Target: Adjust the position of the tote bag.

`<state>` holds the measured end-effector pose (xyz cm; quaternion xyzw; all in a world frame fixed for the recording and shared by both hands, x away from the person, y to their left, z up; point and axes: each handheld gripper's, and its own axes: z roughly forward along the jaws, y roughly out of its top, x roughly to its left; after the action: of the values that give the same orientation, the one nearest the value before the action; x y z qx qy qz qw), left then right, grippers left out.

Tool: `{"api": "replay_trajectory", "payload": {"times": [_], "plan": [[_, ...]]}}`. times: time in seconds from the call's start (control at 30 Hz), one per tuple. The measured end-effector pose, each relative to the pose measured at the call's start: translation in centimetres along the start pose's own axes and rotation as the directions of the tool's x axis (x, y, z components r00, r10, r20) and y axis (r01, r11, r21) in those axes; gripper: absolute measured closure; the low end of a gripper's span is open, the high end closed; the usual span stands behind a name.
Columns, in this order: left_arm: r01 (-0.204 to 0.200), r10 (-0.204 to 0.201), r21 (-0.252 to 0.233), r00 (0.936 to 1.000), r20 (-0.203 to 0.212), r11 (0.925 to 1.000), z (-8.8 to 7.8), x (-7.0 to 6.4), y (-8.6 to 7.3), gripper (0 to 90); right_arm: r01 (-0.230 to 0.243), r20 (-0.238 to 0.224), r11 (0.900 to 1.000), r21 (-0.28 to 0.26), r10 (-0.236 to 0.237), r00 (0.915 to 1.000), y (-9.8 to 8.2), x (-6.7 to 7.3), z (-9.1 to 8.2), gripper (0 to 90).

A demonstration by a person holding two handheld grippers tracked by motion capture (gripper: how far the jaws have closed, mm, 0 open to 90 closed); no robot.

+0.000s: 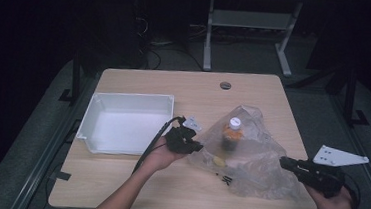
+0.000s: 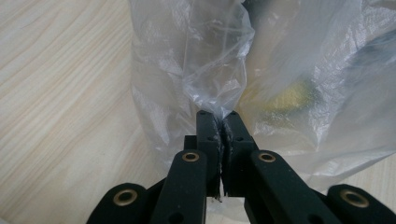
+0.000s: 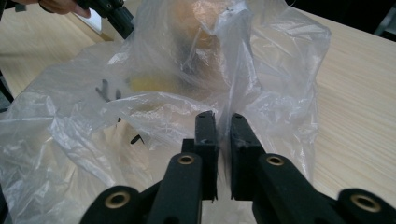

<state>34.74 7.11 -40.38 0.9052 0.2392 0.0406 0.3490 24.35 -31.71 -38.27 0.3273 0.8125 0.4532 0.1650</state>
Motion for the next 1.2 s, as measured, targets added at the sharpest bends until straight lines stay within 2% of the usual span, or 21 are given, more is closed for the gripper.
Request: {"api": "replay_trajectory", "payload": {"times": [0.23,0.3,0.43,0.5,0.53,0.57,0.7,0.8,0.83,0.97,1.0,1.2], "plan": [[0.012,-0.012,-0.021,0.9999,0.000,0.9997,-1.4,0.2,-0.1,77.7,0.002,-0.008,1.000,-0.003,-0.002,1.0000,0.1,0.0,0.0,87.8],[0.030,-0.029,-0.043,0.9996,0.002,0.9987,-1.9,0.2,0.0,72.7,-0.002,-0.005,1.000,-0.001,0.002,1.0000,0.1,0.0,0.0,87.9],[0.021,-0.021,-0.045,0.9998,0.007,0.9987,-2.8,0.4,0.2,62.9,0.003,-0.003,1.000,0.001,-0.003,1.0000,0.1,0.1,0.0,88.0],[0.029,-0.028,-0.069,0.9995,0.012,0.9972,-3.5,0.4,0.4,60.6,0.006,-0.008,1.000,0.003,-0.006,0.9999,0.2,0.1,0.1,88.0],[0.020,-0.019,-0.068,0.9998,0.009,0.9975,-3.9,0.4,0.6,59.0,0.008,-0.009,1.000,0.001,-0.008,0.9999,0.2,0.1,0.1,88.1],[0.030,-0.030,-0.076,0.9995,0.006,0.9966,-4.0,0.3,0.6,57.1,0.008,-0.011,1.000,0.004,-0.008,0.9999,0.2,0.1,0.2,88.1],[0.015,-0.015,-0.068,0.9999,0.000,0.9976,-4.7,0.5,0.8,53.2,0.009,-0.014,1.000,0.007,-0.008,0.9999,0.3,0.2,0.2,88.1],[0.013,-0.014,-0.080,0.9999,-0.005,0.9967,-5.3,0.6,1.2,51.1,0.015,-0.017,1.000,0.006,-0.015,0.9997,0.3,0.2,0.3,88.1],[0.018,-0.018,-0.089,0.9998,-0.005,0.9959,-5.4,0.6,1.4,50.8,0.014,-0.018,1.000,0.007,-0.013,0.9997,0.3,0.2,0.4,88.1],[-0.009,0.009,-0.092,0.9999,-0.008,0.9957,-5.6,0.4,2.6,48.3,0.019,-0.024,1.000,0.010,-0.019,0.9995,0.4,0.2,0.6,88.0],[0.001,-0.001,-0.101,1.0000,-0.001,0.9949,-5.5,0.1,3.0,47.8,0.019,-0.025,1.000,0.011,-0.018,0.9995,0.4,0.3,0.6,88.0],[-0.044,0.044,-0.118,0.9990,-0.001,0.9920,-4.9,-0.8,5.6,41.9,0.020,-0.028,1.000,0.014,-0.020,0.9994,0.4,0.3,0.7,88.1]]}}
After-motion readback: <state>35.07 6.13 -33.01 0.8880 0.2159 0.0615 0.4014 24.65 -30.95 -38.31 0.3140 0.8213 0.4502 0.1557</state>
